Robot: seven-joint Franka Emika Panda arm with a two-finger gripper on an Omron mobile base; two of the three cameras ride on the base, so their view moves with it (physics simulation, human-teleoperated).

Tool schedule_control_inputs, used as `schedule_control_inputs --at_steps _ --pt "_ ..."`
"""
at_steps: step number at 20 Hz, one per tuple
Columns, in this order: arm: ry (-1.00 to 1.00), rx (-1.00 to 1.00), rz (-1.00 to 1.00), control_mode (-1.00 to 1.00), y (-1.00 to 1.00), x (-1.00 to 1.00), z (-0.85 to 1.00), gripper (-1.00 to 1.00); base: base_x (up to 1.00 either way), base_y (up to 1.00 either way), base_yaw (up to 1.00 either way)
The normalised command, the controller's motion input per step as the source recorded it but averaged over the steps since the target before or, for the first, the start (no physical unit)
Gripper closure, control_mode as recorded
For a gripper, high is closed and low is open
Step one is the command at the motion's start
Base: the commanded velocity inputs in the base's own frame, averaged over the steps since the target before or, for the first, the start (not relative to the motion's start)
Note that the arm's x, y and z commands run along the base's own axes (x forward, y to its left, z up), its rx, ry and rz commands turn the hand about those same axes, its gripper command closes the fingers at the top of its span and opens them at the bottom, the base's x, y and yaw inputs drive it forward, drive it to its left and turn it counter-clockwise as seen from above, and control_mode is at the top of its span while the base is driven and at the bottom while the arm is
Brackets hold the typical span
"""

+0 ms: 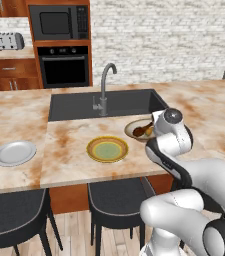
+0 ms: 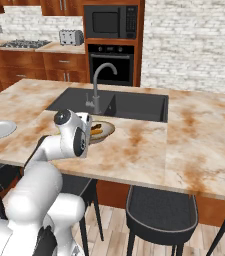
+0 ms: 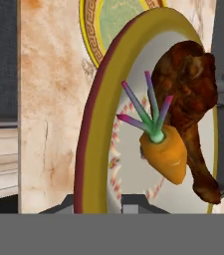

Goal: Pick the chicken drumstick and carrot from their plates and place them in the bowl. Then put the bowl in the fridge.

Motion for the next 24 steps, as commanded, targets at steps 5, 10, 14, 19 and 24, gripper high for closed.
schedule_control_inputs --at_steps 5,10,14,19,24 --pt "-0.01 0.04 0.00 -1.00 0.18 -0.39 0.02 1.00 0.00 0.00 0.00" --pt "-0.09 0.13 -0.09 -1.00 0.01 -0.35 -0.06 1.00 0.00 0.00 0.00" --pt "-0.18 0.11 -0.05 -1.00 0.02 -0.35 -0.13 1.00 0.00 0.00 0.00" --pt "-0.01 0.01 0.00 -1.00 0.03 -0.10 -0.01 1.00 0.00 0.00 0.00" --pt "0.00 0.00 0.00 -1.00 0.00 0.00 0.00 1.00 0.00 0.00 0.00"
